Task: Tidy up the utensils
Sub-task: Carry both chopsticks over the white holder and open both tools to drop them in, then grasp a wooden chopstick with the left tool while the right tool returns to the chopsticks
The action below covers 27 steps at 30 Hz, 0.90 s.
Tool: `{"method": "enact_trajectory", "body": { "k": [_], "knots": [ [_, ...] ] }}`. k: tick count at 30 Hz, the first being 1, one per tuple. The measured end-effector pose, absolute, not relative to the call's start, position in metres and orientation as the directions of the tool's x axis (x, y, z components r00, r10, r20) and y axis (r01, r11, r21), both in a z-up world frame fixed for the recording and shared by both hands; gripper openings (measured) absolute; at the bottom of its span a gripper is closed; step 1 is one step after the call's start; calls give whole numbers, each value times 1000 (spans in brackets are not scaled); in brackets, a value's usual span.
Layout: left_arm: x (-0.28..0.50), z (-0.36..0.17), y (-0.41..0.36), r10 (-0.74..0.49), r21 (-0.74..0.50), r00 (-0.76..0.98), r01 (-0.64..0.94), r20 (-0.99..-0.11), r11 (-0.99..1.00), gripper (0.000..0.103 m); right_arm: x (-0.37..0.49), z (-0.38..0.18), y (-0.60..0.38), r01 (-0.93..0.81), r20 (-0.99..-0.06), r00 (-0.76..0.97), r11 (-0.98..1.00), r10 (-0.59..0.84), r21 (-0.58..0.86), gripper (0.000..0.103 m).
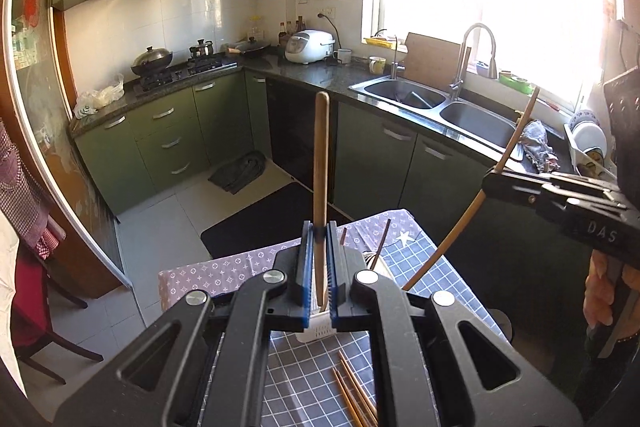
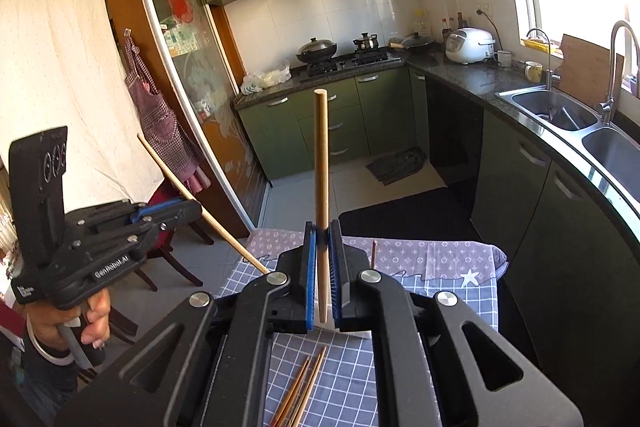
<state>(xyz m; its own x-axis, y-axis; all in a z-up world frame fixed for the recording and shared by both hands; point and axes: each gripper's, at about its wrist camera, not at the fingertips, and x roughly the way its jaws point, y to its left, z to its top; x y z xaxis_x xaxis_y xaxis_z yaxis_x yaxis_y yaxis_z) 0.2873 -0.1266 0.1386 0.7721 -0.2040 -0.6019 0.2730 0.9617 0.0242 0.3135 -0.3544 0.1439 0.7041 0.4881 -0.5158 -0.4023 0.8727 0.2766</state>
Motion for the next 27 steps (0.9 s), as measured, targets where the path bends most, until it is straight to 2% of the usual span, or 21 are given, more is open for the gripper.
{"method": "enact_trajectory", "body": {
  "k": [4,14,17,18,19,22,24,27],
  "knots": [
    [311,112,-127,-179,30,748,257,-639,966,6,346,133,-346,-365,-537,718,897,443,250,7],
    [334,42,-131,-160,29,641,273,-751,961,7,399,45,-316,-350,-656,636,909,407,225,7],
    [335,34,-128,-168,10,623,271,-764,962,18,400,33,-311,-353,-675,622,912,396,210,9],
    [333,35,-126,-172,3,623,270,-763,963,28,399,34,-309,-357,-675,621,910,399,210,9],
    [331,37,-125,-175,0,627,269,-759,963,34,396,35,-310,-359,-671,622,909,402,212,9],
    [319,50,-123,-193,-15,644,272,-740,962,34,372,48,-317,-371,-638,643,901,423,224,10],
    [307,61,-119,-206,-24,657,275,-725,961,34,350,61,-325,-387,-602,661,891,448,238,19],
    [284,64,-116,-222,-44,647,279,-730,959,46,308,69,-338,-406,-563,680,881,469,244,23]
  ]
}}
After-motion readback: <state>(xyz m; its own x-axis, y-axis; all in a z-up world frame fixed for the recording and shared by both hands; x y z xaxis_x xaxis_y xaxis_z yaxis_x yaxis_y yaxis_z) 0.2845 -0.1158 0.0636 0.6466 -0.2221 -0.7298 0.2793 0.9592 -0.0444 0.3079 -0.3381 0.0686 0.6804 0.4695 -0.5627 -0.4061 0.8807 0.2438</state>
